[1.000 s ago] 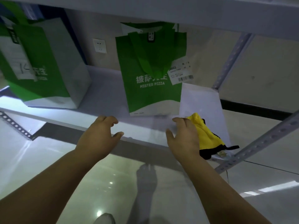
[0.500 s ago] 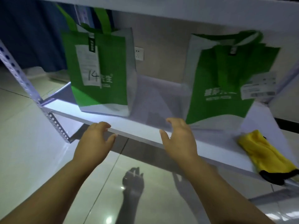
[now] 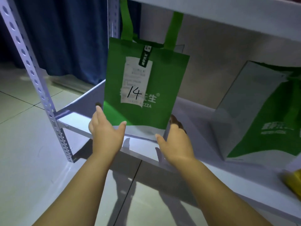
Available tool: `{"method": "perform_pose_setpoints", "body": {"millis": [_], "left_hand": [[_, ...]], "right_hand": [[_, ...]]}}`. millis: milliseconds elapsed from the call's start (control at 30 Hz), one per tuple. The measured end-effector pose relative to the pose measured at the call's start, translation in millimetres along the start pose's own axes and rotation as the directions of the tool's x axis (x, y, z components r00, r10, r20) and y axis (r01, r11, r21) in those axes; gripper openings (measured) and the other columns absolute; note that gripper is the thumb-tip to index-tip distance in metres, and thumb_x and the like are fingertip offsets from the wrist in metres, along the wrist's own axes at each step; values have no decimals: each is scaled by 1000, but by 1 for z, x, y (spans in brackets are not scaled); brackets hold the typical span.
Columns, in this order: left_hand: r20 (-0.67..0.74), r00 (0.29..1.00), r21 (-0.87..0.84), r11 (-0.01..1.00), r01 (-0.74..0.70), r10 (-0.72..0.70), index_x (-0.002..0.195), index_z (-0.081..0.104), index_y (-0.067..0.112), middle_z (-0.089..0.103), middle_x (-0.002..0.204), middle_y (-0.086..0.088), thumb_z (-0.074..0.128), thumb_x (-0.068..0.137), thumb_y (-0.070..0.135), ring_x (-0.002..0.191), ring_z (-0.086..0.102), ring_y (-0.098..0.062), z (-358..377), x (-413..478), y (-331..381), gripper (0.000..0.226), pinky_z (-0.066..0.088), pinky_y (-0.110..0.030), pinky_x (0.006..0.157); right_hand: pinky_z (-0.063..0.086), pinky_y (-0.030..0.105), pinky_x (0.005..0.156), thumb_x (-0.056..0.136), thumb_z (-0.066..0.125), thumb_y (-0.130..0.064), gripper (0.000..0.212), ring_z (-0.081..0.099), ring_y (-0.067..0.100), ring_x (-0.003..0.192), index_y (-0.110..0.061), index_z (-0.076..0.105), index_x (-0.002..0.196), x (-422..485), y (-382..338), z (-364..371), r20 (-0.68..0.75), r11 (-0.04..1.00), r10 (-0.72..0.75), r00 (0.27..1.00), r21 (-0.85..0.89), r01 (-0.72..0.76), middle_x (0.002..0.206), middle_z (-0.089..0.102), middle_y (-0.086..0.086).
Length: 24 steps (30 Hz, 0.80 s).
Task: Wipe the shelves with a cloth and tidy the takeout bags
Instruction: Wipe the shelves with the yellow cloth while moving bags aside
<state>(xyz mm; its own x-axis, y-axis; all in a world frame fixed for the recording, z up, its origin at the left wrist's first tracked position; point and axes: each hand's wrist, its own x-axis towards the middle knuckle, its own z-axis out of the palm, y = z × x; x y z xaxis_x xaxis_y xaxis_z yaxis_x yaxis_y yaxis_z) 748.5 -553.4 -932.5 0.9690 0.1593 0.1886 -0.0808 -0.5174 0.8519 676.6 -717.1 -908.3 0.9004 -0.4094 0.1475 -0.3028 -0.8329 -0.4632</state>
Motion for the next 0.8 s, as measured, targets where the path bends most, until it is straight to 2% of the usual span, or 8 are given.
{"method": "perform_pose_setpoints", "body": {"millis": [133, 300, 367, 433, 567, 667, 733, 800], "left_hand": [[44, 998, -17, 999, -44, 45, 145, 22, 12, 29, 147, -9, 66, 84, 29, 135, 27, -27, 9, 5, 1, 78, 30, -40, 107], [138, 987, 25, 996, -90, 85, 141, 28, 10, 32, 145, -7, 64, 86, 30, 131, 34, -25, 26, -5, 21, 69, 34, -34, 102], [188, 977, 25, 994, -110, 104, 135, 35, 10, 37, 136, -6, 64, 86, 28, 123, 41, -24, 35, -13, 26, 61, 36, -31, 91], [229, 966, -1, 993, -122, 119, 131, 39, 13, 41, 128, -4, 64, 85, 26, 112, 45, -21, 44, -20, 32, 54, 34, -27, 83], [277, 950, -48, 990, -133, 141, 132, 39, 17, 41, 125, -1, 65, 85, 25, 90, 40, -10, 59, -33, 46, 54, 36, -27, 79], [293, 946, -53, 990, -128, 137, 134, 37, 17, 39, 124, -2, 65, 85, 25, 89, 40, -11, 65, -40, 54, 57, 36, -26, 78], [257, 958, -29, 991, -128, 131, 133, 37, 15, 36, 120, -1, 65, 85, 25, 90, 41, -14, 65, -46, 60, 56, 35, -26, 77], [208, 968, 33, 988, -150, 140, 130, 37, 13, 35, 121, -3, 64, 85, 26, 103, 42, -21, 63, -54, 66, 54, 35, -29, 80]], "right_hand": [[45, 32, 73, 87, 59, -36, 66, 56, 27, 93, -19, 24, 140, 2, 8, 10, -5, 999, -10, 1000, 41, 10, 111, 55, 6], [37, 28, 60, 86, 60, -36, 67, 54, 27, 75, -15, 24, 139, 5, 36, 5, -54, 990, 107, 993, 97, -101, 100, 58, 13], [39, 29, 63, 86, 60, -35, 66, 54, 28, 80, -14, 26, 139, 5, 52, -2, -90, 990, 118, 989, 83, -111, 108, 57, 14], [46, 32, 72, 85, 62, -33, 70, 56, 32, 96, -19, 22, 140, 4, 67, -10, -136, 989, 116, 984, 111, -102, 121, 52, 10], [49, 36, 82, 85, 61, -34, 75, 54, 32, 107, -20, 15, 144, 3, 90, -24, -137, 983, 162, 977, 113, -147, 133, 45, 8], [46, 34, 84, 86, 60, -34, 76, 52, 31, 111, -18, 15, 146, 3, 101, -32, -136, 984, 167, 977, 83, -157, 138, 41, 8], [46, 34, 87, 87, 61, -33, 71, 51, 31, 112, -19, 22, 144, 1, 105, -38, -146, 986, 162, 976, 73, -153, 137, 41, 8], [45, 33, 87, 87, 61, -32, 63, 50, 30, 112, -18, 31, 140, -4, 108, -45, -172, 989, 143, 975, 61, -134, 134, 43, 8]]}}
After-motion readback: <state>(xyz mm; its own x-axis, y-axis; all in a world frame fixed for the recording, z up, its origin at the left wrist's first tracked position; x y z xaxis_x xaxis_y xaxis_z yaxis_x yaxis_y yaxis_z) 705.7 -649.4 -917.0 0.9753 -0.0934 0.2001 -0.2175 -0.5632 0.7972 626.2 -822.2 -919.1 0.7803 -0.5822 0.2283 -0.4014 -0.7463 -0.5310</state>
